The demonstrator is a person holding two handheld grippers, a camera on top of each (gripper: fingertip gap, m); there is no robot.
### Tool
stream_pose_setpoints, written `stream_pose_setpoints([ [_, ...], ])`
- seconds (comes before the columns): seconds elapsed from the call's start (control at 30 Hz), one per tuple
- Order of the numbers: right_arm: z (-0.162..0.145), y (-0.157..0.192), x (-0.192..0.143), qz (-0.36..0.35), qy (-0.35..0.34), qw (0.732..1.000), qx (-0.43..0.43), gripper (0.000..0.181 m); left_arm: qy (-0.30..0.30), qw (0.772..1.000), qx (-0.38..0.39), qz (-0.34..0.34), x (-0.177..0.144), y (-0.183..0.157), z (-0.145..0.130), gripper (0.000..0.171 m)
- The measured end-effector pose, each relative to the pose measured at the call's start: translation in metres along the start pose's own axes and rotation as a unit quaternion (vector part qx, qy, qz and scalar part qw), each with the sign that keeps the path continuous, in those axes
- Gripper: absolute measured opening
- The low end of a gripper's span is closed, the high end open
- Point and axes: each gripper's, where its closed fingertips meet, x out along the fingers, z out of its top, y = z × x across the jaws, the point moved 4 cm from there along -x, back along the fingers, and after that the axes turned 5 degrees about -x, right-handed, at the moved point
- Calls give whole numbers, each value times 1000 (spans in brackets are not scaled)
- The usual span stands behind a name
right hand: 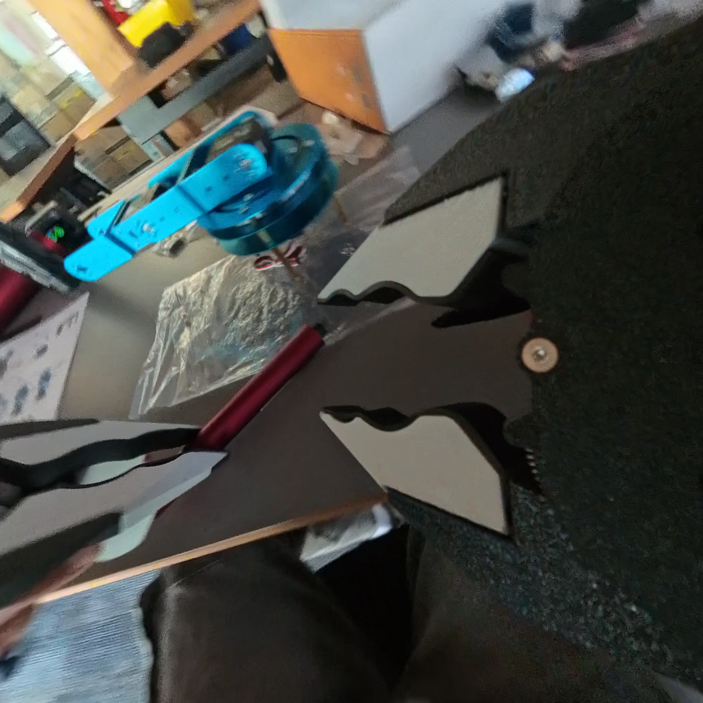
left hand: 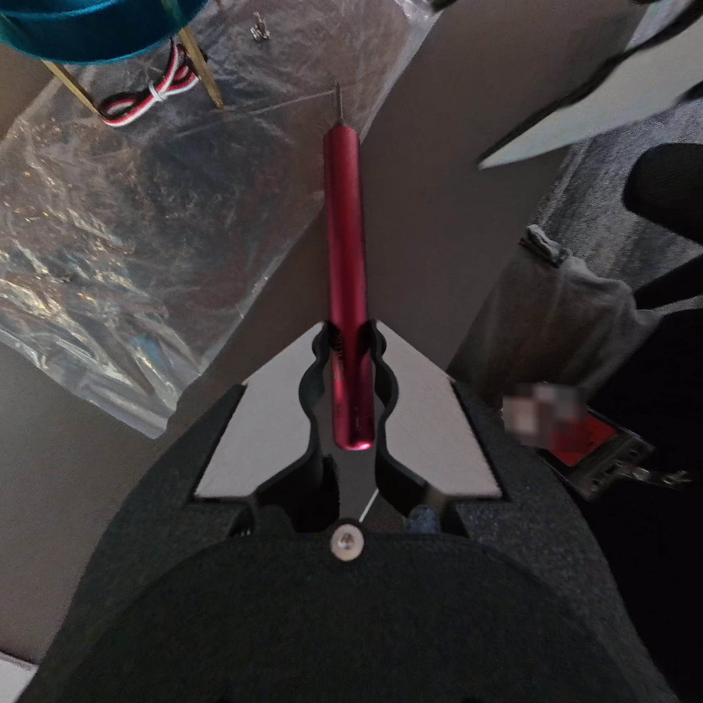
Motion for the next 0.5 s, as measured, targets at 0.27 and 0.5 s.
stream_pose_setpoints([
  [0.27,20,21,61,50,73,976,-197,42,0,994,-62,-90,-37,-19,10,21],
  [0.5,38,35,52,48,13,974,-221,20,-105,974,-105,-169,-63,-23,-4,22],
])
